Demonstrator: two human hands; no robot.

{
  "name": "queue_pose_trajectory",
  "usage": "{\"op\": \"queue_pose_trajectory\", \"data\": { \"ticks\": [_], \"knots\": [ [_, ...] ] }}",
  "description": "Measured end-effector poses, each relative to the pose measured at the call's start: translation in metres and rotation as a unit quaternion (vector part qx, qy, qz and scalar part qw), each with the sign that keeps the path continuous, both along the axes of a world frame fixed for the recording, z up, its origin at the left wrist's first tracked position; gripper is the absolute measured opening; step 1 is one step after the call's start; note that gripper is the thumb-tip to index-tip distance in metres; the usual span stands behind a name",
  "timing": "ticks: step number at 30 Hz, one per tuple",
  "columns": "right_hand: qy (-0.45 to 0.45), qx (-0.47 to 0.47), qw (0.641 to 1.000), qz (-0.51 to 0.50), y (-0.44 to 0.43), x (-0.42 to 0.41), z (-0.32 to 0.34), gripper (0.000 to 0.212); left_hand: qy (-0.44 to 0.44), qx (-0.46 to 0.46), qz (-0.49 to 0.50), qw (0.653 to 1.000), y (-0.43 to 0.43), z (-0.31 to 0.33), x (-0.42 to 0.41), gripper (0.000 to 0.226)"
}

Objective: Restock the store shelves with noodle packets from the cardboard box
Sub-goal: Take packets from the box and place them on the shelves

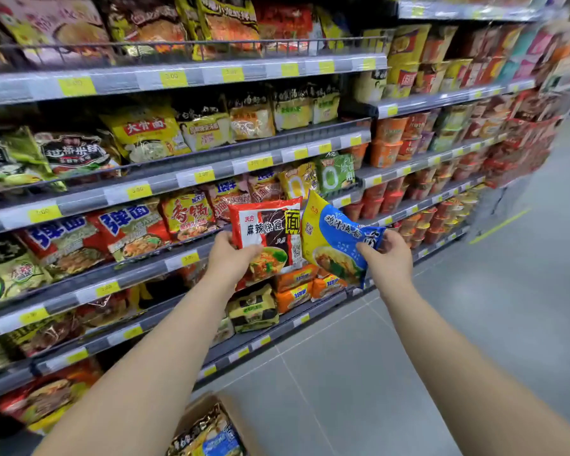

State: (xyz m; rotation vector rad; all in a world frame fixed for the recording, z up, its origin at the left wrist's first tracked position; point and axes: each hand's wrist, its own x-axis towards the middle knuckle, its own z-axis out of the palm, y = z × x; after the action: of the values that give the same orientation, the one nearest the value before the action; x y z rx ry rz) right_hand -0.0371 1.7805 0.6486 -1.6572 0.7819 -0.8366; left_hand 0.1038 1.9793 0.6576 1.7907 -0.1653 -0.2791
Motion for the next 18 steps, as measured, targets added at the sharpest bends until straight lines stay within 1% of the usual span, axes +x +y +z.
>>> {"op": "queue_pose_trajectory", "data": {
  "ticks": [3,4,5,7,10,13,14,17,18],
  "knots": [
    [-0.009,-0.012,1.0,-0.012,-0.058,0.003,0.026,0.028,-0.003,-0.034,-0.001,0.999,-0.058,0.024,0.003,0.067],
    [-0.015,-0.012,1.0,-0.02,-0.077,0.004,0.034,0.031,-0.004,-0.046,0.0,0.999,-0.075,0.031,0.005,0.065],
    [-0.018,-0.018,0.999,-0.023,-0.094,0.004,0.044,0.032,-0.008,-0.063,0.002,0.998,-0.09,0.039,0.006,0.058],
    [-0.023,-0.038,0.999,-0.02,-0.125,0.01,0.062,0.029,-0.025,-0.087,0.005,0.996,-0.116,0.055,0.008,0.042],
    [-0.036,-0.046,0.998,-0.014,-0.16,0.024,0.082,0.022,-0.069,-0.098,0.032,0.992,-0.145,0.081,0.012,0.03],
    [-0.065,-0.056,0.996,-0.012,-0.186,0.047,0.109,0.019,-0.108,-0.111,0.067,0.986,-0.169,0.107,0.026,0.032],
    [-0.08,-0.062,0.995,-0.011,-0.195,0.056,0.118,0.02,-0.122,-0.12,0.074,0.982,-0.178,0.114,0.034,0.037],
    [-0.12,-0.072,0.99,-0.004,-0.217,0.087,0.145,0.02,-0.179,-0.143,0.092,0.969,-0.203,0.14,0.056,0.029],
    [-0.135,-0.078,0.988,0.001,-0.224,0.099,0.152,0.019,-0.194,-0.149,0.094,0.965,-0.212,0.148,0.067,0.03]
  ]
}}
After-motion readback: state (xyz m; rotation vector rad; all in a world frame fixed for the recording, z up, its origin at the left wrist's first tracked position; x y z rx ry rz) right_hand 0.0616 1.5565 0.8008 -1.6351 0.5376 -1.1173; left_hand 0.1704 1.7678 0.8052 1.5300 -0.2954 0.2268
